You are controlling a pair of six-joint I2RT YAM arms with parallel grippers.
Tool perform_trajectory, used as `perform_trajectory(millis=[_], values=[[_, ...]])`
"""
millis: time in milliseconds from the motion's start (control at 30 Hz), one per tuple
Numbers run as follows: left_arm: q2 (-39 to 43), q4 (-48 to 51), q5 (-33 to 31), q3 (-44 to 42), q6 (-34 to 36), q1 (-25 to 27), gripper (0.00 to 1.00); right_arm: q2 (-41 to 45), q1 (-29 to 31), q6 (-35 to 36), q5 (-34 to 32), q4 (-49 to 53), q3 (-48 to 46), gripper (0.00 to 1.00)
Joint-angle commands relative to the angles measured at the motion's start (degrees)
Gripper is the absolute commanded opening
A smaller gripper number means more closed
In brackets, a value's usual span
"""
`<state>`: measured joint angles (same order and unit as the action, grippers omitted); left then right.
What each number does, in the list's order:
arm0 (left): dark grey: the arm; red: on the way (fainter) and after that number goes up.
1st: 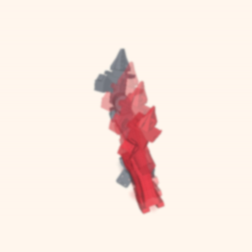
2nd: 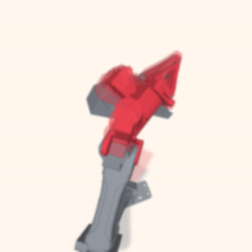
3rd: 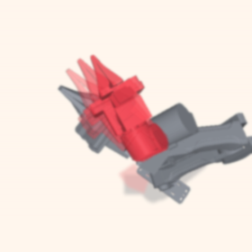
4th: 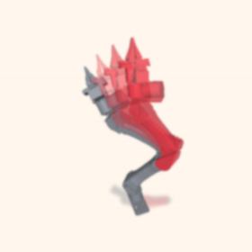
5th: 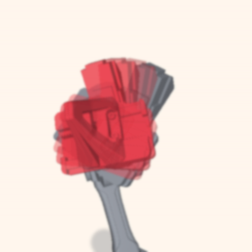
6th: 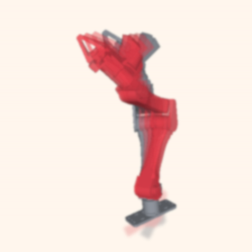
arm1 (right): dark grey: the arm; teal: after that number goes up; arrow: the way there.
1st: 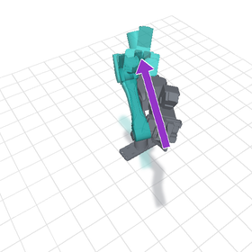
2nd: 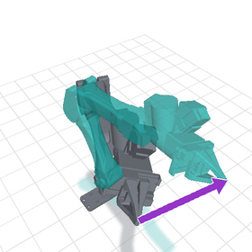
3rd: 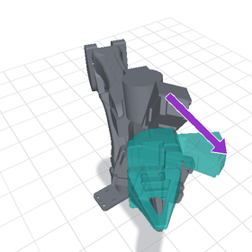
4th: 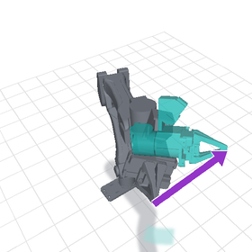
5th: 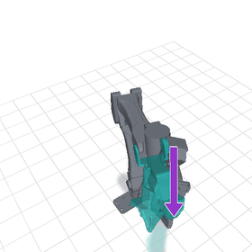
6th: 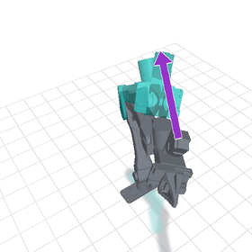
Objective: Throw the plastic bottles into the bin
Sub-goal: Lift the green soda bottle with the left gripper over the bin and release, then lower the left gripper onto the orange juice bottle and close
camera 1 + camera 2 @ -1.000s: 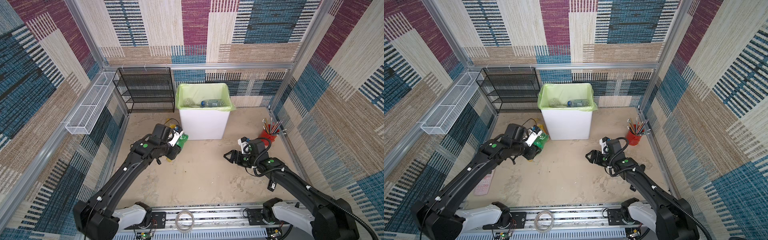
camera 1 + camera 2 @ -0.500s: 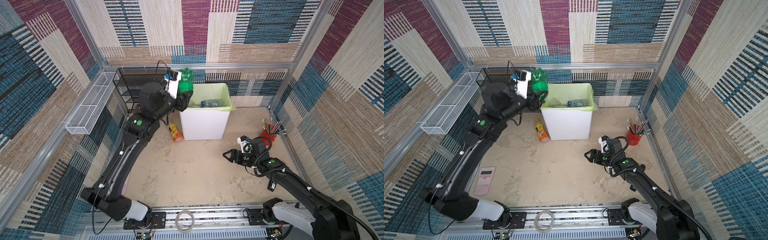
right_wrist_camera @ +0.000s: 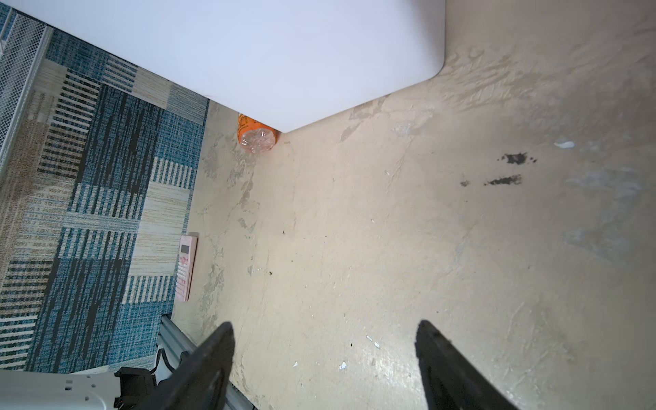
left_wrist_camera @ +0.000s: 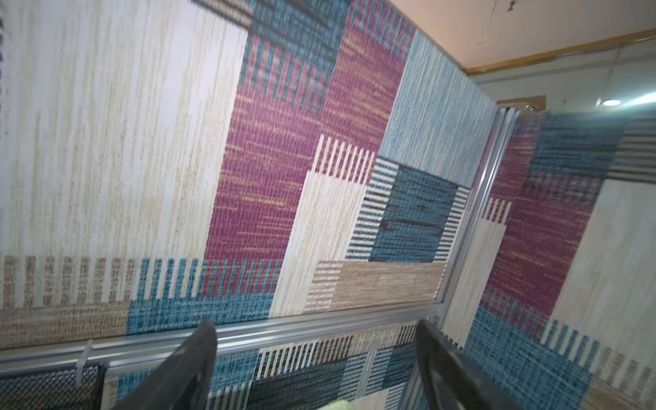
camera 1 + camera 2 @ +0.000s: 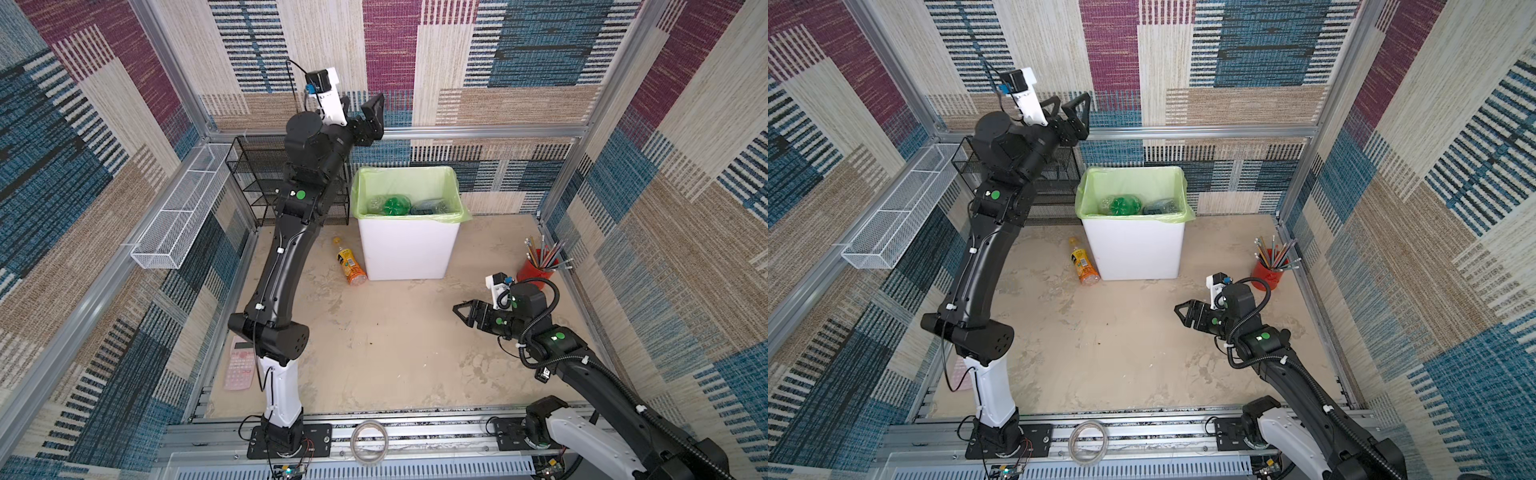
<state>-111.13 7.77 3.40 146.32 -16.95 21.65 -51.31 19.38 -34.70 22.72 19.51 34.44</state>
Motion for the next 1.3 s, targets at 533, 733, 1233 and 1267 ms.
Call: perform_trajectory(millis=[533, 733, 1233, 1267], values=[[52.2, 5.4, -17.0, -77.0, -9.2, -3.6, 0.82, -4.7, 0.0, -0.3, 0.8, -2.4, 0.3, 0.81], [53.1, 13.4, -12.1, -87.6, -22.6, -9.4, 0.79, -7.3, 0.0, -0.1, 1.9, -3.5, 0.8, 0.81], [17.5, 25.0, 18.0, -70.6, -32.7, -18.3, 0.76, -6.1, 0.0, 0.4, 0.2, -1.0, 1.2, 0.81], [15.7, 25.5, 18.4, -69.2, -32.5, -18.3, 0.78, -5.8, 0.0, 0.5, 0.0, -0.7, 1.2, 0.81]])
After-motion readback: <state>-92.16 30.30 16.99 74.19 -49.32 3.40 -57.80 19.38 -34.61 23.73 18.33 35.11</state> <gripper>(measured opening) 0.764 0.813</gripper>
